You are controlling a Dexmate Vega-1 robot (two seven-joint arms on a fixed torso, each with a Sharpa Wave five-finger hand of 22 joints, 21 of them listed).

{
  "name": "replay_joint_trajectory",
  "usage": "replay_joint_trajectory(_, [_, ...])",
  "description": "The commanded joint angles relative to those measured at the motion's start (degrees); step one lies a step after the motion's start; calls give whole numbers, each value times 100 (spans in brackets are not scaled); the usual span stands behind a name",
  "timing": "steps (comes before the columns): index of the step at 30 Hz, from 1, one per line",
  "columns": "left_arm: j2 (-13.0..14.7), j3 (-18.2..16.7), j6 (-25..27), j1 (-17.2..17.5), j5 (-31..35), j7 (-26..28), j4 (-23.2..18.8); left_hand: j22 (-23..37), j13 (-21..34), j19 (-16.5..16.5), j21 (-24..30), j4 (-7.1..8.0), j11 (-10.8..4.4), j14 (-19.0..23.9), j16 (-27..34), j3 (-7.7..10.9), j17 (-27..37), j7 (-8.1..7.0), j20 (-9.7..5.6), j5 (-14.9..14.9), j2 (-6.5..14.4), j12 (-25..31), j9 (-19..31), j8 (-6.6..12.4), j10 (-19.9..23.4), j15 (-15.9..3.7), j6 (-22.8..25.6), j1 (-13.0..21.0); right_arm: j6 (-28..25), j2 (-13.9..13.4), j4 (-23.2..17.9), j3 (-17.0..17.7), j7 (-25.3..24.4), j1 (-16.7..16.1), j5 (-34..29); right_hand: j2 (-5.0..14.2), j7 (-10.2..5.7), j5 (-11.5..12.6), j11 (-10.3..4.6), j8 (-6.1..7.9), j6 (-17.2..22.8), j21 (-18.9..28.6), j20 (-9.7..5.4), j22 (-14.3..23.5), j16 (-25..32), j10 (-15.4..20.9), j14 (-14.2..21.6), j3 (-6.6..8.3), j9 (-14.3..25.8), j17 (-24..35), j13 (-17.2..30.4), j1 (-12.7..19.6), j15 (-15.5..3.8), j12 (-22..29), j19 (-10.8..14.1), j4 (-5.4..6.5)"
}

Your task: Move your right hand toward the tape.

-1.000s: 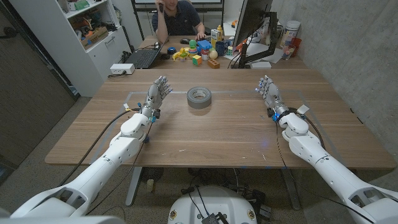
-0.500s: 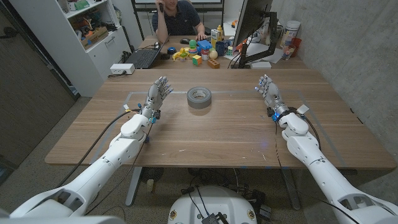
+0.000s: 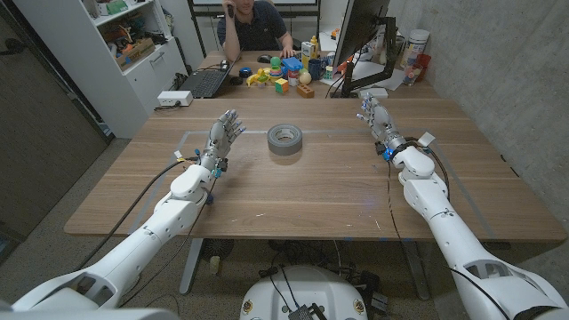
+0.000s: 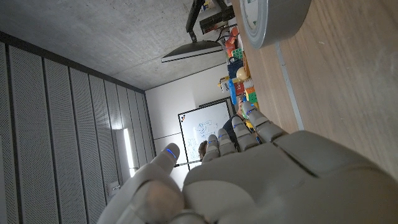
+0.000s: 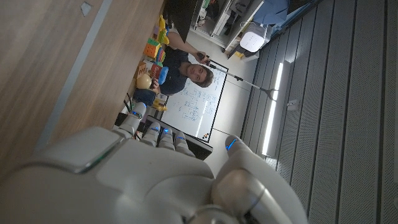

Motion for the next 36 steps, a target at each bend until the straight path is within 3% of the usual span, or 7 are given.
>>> replay_joint_trajectory(1, [119, 17, -49, 83, -93, 94, -96, 18, 27, 70, -16, -12, -31, 29, 19, 32, 7, -33, -206, 24, 578, 32, 16, 39, -22, -239, 6, 2, 22, 398, 255, 107, 204, 409, -787, -103, -42, -23, -25, 67, 70, -32, 86, 1, -14, 14, -226, -28, 8, -2, 19, 51, 89, 43, -299, -54])
replay_joint_trajectory(8, [110, 57, -87, 38, -129, 26, -13, 19, 27, 74, -28, -13, -27, 31, 19, 32, 6, -24, -214, 23, 579, 32, 16, 39, -24, -237, 6, 2, 13, 446, 63, 6, 184, 489, -1369, -236, -84, -36, -70, 67, 91, -102, 164, -3, -48, 4, -243, -100, 7, 1, 17, 106, 166, 41, -314, -124])
replay_joint_trajectory(24, [79, 78, -155, 34, -167, -25, 76, 21, 27, 84, -56, -13, -19, 24, 15, 33, 6, -23, -220, 22, 579, 32, 16, 39, -27, -235, 4, 1, 212, 504, -288, -445, 113, 880, -3012, -506, -227, -54, -110, 131, 358, -222, 742, -9, -61, 119, -37, -282, 13, 2, 16, 266, 260, 73, -30, -287])
replay_joint_trajectory(36, [126, 56, -200, 143, -198, 43, -14, 22, 26, 93, -79, -12, -18, 26, 15, 33, 6, -25, -219, 21, 578, 34, 16, 40, -24, -234, 8, 0, 238, 552, -350, -765, 172, 1170, -4213, -618, -340, -53, -134, 125, 406, -299, 813, -9, -79, 85, 20, -361, 15, 2, 16, 320, 323, 55, 35, -345])
